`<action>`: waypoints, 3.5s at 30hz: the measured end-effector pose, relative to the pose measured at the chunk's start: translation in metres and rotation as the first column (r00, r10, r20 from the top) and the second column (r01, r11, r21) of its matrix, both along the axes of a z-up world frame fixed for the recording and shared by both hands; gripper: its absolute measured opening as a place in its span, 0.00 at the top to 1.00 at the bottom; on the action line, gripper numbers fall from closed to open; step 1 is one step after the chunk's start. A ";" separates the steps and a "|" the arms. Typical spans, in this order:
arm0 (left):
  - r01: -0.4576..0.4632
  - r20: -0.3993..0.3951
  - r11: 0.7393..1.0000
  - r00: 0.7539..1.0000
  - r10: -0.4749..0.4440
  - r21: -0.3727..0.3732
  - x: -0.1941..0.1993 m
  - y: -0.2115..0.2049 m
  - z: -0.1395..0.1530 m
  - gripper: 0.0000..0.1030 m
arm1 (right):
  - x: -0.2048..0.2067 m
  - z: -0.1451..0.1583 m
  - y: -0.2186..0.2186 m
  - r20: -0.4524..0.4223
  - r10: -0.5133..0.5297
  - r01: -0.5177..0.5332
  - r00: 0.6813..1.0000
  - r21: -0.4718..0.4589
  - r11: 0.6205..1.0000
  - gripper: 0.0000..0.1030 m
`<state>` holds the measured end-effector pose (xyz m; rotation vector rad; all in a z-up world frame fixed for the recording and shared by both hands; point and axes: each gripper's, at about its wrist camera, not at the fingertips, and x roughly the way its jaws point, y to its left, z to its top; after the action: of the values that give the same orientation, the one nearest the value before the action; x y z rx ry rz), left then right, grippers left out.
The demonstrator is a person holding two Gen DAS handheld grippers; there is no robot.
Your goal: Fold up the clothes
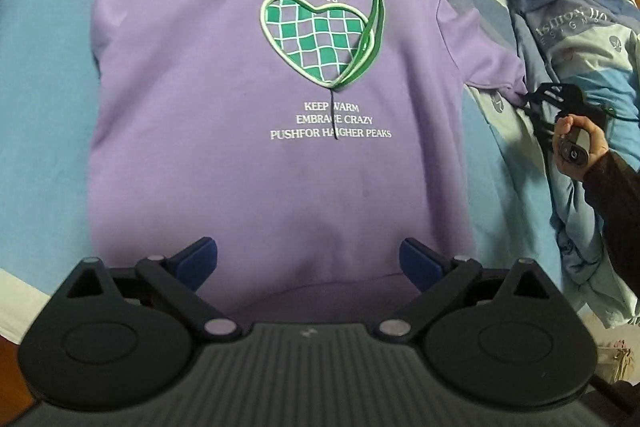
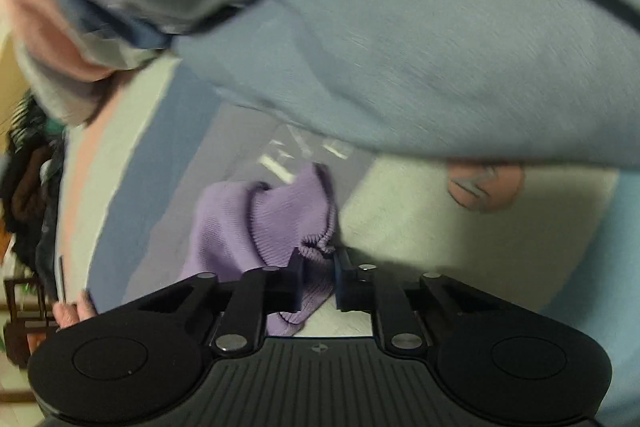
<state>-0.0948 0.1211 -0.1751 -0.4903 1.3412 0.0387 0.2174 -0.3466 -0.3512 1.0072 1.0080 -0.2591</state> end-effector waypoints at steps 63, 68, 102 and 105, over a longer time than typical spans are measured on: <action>0.038 -0.066 0.999 0.997 -0.039 -0.021 0.005 0.025 -0.056 0.01 | -0.219 0.026 0.092 -0.082 0.652 -0.657 0.754 -0.103 0.747 0.65; 0.073 -0.067 0.997 0.995 -0.075 -0.030 0.010 0.016 -0.057 0.01 | -0.253 0.011 0.079 -0.105 0.640 -0.645 0.762 -0.022 0.764 0.58; -0.259 0.046 0.955 0.966 0.255 0.142 0.014 0.145 -0.042 0.00 | -0.190 0.123 0.190 -0.059 0.814 -0.769 0.578 -0.374 0.519 0.66; -0.214 0.041 0.961 0.977 0.210 0.176 0.013 0.155 -0.045 0.01 | -0.146 0.130 0.288 0.058 0.914 -0.836 0.401 -0.386 0.391 0.63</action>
<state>-0.0818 0.2765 -0.2197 -0.4778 1.2456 0.3280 0.0717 -0.0587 -0.2215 0.0815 1.0862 0.6241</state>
